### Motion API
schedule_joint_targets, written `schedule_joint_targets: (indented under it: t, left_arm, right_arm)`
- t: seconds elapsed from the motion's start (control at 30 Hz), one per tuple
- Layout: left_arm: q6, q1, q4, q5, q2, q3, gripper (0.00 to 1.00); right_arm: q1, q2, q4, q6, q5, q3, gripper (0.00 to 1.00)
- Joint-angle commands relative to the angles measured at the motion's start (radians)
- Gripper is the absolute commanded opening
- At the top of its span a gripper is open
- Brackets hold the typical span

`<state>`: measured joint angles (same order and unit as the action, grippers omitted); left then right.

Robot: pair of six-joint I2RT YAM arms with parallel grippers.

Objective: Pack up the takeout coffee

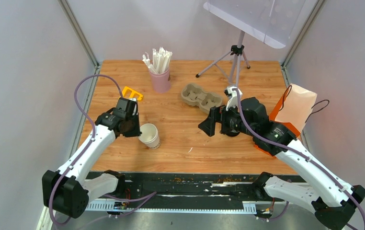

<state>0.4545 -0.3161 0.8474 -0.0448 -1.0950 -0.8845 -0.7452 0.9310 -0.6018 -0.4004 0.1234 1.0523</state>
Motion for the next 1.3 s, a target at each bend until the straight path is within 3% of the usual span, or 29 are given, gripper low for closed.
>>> schedule_joint_targets:
  t: [0.0, 0.13, 0.37, 0.6, 0.77, 1.1, 1.27]
  left_arm:
    - [0.011, -0.023, 0.018, -0.031, 0.010, -0.048, 0.24]
    - [0.001, -0.023, 0.014, -0.030, 0.006, -0.066, 0.30]
    - [0.006, -0.024, -0.037, 0.071, 0.000, -0.044, 0.31]
    - [-0.010, -0.024, -0.010, 0.056, -0.007, -0.067, 0.19]
    - [-0.018, -0.024, 0.006, 0.056, -0.001, -0.088, 0.00]
    - [0.073, -0.024, -0.009, 0.185, 0.020, -0.146, 0.00]
    - [0.130, -0.024, -0.033, 0.278, 0.033, -0.159, 0.00]
  right_arm:
    - [-0.004, -0.002, 0.026, -0.034, 0.012, 0.001, 0.99]
    - [-0.005, 0.006, 0.022, -0.037, 0.016, 0.004, 0.98]
    - [-0.004, 0.021, 0.005, -0.041, 0.002, 0.012, 0.98]
    - [-0.004, 0.028, 0.016, -0.050, 0.002, -0.003, 0.95]
    - [-0.004, 0.034, 0.021, -0.055, 0.013, -0.007, 0.94]
    - [-0.004, 0.084, 0.164, -0.152, 0.101, -0.039, 0.88]
    - [-0.013, 0.170, 0.257, -0.224, 0.144, -0.043, 0.79]
